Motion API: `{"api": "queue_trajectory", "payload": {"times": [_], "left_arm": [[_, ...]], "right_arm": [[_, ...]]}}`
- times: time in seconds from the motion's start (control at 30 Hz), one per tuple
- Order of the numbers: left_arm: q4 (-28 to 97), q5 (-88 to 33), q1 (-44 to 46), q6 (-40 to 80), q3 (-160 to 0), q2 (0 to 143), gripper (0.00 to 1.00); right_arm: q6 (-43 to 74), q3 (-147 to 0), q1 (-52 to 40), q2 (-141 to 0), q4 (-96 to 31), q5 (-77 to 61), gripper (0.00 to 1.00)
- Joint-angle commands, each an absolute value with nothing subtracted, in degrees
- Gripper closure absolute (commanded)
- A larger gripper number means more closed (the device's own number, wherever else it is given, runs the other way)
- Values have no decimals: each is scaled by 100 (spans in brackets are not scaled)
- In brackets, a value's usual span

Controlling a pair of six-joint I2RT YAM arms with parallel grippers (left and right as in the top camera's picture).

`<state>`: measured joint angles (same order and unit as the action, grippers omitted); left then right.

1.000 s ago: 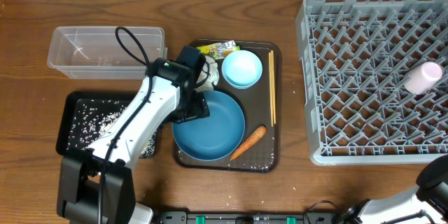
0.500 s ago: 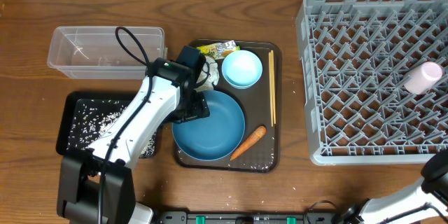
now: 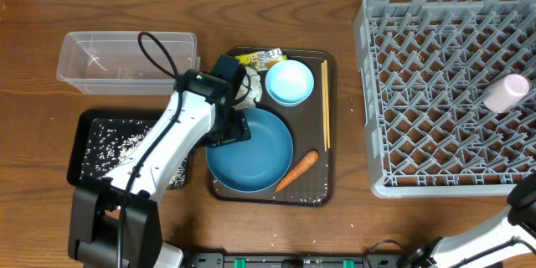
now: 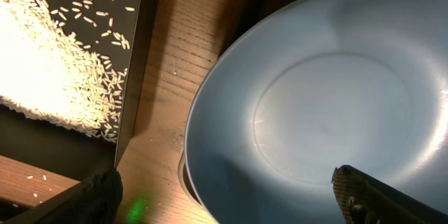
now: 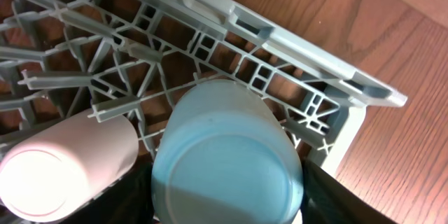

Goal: Sort waste into correct bins and load items into the dishwasher rack
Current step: 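Lower the light-blue cup into the rack beside the white cup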

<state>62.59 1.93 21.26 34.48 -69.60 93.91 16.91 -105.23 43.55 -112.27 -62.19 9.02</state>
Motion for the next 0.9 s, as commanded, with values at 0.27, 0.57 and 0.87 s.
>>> {"api": "queue_trajectory", "payload": {"times": [0.27, 0.57, 0.87], "left_arm": [[6272, 305, 2123, 3393, -6943, 9338, 2], [6272, 305, 2123, 3393, -6943, 9338, 2], [6272, 305, 2123, 3393, -6943, 9338, 2]], "right_arm": [[1667, -10503, 4357, -11306, -6600, 561, 53], [1667, -10503, 4355, -11306, -6777, 447, 52], [1669, -10503, 4348, -11306, -6884, 255, 58]]}}
